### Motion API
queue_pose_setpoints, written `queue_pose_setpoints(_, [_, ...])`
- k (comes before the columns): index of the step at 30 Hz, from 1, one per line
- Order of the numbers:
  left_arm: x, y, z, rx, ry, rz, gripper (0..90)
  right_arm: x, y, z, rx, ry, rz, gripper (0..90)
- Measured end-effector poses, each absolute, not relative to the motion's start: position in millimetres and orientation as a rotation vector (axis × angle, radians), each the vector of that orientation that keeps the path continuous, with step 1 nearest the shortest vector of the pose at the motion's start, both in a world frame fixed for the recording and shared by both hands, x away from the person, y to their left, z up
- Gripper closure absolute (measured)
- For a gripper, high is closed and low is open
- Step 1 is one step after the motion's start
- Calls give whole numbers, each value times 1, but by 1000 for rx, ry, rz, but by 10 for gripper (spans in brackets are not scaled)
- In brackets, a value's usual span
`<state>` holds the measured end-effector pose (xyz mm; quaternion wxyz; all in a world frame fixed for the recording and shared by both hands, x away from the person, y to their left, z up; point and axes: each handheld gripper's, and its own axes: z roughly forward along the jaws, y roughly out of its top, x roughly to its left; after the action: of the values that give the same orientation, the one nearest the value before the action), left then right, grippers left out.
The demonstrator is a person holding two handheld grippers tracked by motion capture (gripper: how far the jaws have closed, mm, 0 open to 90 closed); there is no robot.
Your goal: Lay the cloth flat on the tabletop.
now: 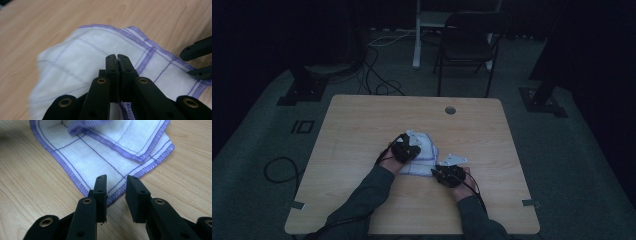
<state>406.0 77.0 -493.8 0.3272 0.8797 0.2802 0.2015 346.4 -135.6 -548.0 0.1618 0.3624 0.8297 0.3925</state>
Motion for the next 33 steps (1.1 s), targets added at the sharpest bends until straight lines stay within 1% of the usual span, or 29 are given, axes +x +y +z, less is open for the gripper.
queue_pose_setpoints(8, [396, 132, -483, 2180, 885, 587, 881, 346, -136, -548, 1032, 2368, 1120, 713])
queue_pose_setpoints(16, [389, 183, -498, 2131, 1043, 589, 878, 346, -136, -548, 1034, 2370, 1121, 713])
queue_pose_setpoints(23, [392, 213, -513, 2093, 1179, 587, 884, 346, -136, -548, 1025, 2373, 1120, 723])
queue_pose_setpoints(29, [396, 230, -526, 2054, 1282, 535, 884, 346, -136, -548, 1024, 2376, 1122, 728])
queue_pose_setpoints(30, [396, 231, -527, 2057, 1290, 529, 876, 346, -137, -548, 1024, 2377, 1122, 728])
queue_pose_setpoints(32, [395, 231, -527, 2049, 1299, 534, 804, 346, -137, -548, 1026, 2376, 1123, 729])
queue_pose_setpoints(33, [395, 231, -526, 2034, 1302, 534, 790, 346, -137, -548, 1026, 2376, 1123, 729])
